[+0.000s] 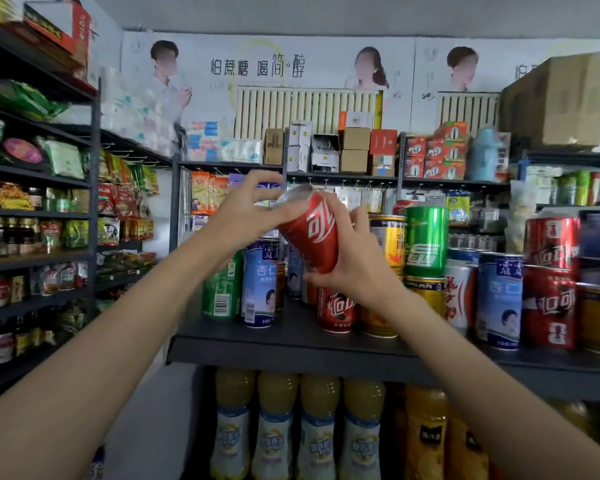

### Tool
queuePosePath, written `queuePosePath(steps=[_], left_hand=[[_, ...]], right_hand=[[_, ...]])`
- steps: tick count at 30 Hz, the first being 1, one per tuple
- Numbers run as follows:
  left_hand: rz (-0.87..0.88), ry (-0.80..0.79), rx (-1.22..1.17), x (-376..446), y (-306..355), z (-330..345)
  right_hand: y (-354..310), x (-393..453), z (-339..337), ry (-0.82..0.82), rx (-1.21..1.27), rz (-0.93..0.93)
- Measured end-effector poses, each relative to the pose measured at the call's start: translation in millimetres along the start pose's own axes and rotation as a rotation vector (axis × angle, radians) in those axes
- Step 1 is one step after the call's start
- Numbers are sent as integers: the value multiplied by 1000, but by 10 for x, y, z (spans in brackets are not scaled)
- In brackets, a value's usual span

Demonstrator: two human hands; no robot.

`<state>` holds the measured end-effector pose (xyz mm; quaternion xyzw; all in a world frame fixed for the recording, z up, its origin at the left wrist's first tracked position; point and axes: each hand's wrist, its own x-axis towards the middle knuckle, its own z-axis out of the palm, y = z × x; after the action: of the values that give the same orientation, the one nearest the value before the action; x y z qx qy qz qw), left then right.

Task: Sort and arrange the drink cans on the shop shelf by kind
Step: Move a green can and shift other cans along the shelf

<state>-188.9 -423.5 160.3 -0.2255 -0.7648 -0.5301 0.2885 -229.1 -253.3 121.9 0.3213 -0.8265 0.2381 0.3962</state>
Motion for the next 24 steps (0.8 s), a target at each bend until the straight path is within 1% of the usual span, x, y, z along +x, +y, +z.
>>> queuePosePath(steps=[2, 3, 5, 6, 7, 9, 11, 13, 16, 17, 19, 20, 22, 24], left_hand=[[21, -75, 174, -16, -38, 21], [23, -102, 227, -4, -59, 19], [-1, -145, 276, 45, -56, -22], [-14, -178, 307, 82, -41, -51], [-22, -217, 360, 127, -23, -77], [0, -306, 506, 229, 10, -111], [49, -397, 654, 329, 26, -108], [76, -475, 771, 416, 27, -76], [93, -565, 858, 533, -8, 0], [95, -594, 880, 568, -25, 28], [86, -658, 926, 627, -60, 64], [82, -688, 954, 650, -79, 77], [86, -737, 1001, 699, -119, 96], [91, -771, 1043, 714, -143, 118]], right_hand=[[59, -111, 173, 118, -114, 30], [64, -147, 241, 146, -144, 39], [30, -193, 330, 131, -183, 46], [24, -184, 341, 88, -216, 43], [23, -153, 299, 18, -242, 43], [47, -47, 97, -145, -205, 45], [136, 91, -146, -235, -198, 44], [165, 238, -330, -352, -315, 51], [64, 434, -315, -666, -461, 29], [23, 495, -288, -756, -544, 38], [-7, 613, -235, -896, -707, 116], [-2, 657, -210, -950, -754, 147], [16, 700, -153, -1033, -788, 133], [33, 698, -118, -1031, -788, 81]])
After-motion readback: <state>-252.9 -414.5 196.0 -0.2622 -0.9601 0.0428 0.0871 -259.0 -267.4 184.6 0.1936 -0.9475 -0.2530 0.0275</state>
